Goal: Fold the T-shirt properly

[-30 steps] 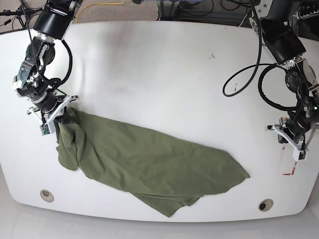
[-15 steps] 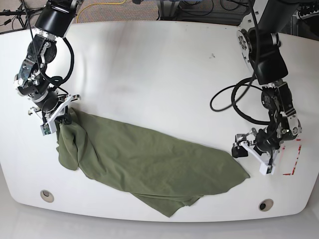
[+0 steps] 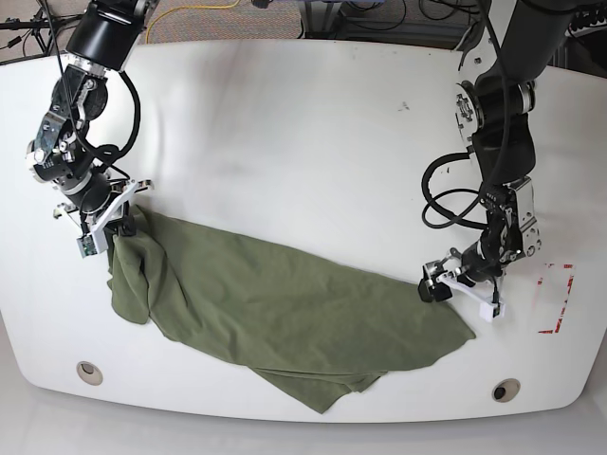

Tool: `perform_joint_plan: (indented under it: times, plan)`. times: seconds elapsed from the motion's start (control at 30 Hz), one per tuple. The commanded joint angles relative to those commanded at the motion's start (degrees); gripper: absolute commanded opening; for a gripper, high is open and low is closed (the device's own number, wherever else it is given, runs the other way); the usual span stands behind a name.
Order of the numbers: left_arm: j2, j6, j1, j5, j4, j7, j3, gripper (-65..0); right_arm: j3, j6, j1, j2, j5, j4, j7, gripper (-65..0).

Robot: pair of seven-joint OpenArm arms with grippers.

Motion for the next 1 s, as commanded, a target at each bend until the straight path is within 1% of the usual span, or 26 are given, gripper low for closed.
perform_joint_plan:
  times: [0.17, 0.23, 0.3, 0.5, 0.7, 0.77, 0.8, 0.87, 0.9, 0.93, 0.97, 1.0]
  plan:
    - [1.14, -0.26, -0.97, -0.09, -5.01, -3.08, 0.0, -13.1, 0.09, 0.0, 0.0, 0.0, 0.0, 0.0, 0.0, -65.0]
    - [1.58, -0.26, -1.05, -0.09, -5.63, -3.16, 0.0, -13.1, 0.09, 0.0, 0.0, 0.0, 0.0, 0.0, 0.0, -65.0]
    - [3.16, -0.26, -1.05, -0.09, -5.54, -3.16, 0.09, -13.1, 0.09, 0.0, 0.09, 0.0, 0.0, 0.0, 0.0, -65.0]
    - [5.45, -0.26, -1.05, 0.0, -5.54, -3.08, 0.09, -13.2, -0.09, 0.0, 0.18, 0.0, 0.0, 0.0, 0.0, -65.0]
    - [5.98, -0.18, -1.05, -0.09, -5.63, -3.34, -0.18, -13.3, -0.09, 0.0, 0.18, 0.0, 0.0, -0.09, 0.0, -65.0]
    - [5.98, -0.18, -1.05, -0.09, -5.54, -3.25, -0.18, -15.1, -0.09, 0.0, 0.18, 0.0, 0.0, -0.18, 0.0, -65.0]
    - [5.98, -0.18, -1.05, -0.09, -5.54, -3.25, -0.18, -20.3, -0.09, 0.0, 0.09, 0.0, 0.0, -0.18, 0.0, -65.0]
    - [5.98, -0.18, -1.05, -0.09, -5.54, -3.25, -0.18, -27.5, -0.09, 0.0, 0.09, 0.0, 0.0, -0.26, 0.0, -65.0]
    - [5.98, -0.18, -1.05, -0.09, -5.54, -3.25, -0.18, -36.3, -0.09, 0.0, 0.09, 0.0, 0.0, -0.26, 0.0, -65.0]
    - [5.98, -0.18, -1.05, -0.09, -5.54, -3.25, -0.18, -38.8, -0.09, 0.0, 0.09, 0.0, 0.0, -0.26, 0.0, -65.0]
    - [5.98, -0.18, -1.05, -0.09, -5.54, -3.25, -0.26, -45.4, -0.09, 0.0, 0.09, 0.0, 0.0, -0.26, 0.0, -65.0]
    - [5.98, -0.09, -1.05, -0.09, -5.54, -3.25, -0.26, -50.6, -0.09, 0.0, 0.09, 0.0, 0.0, -0.26, 0.0, -65.0]
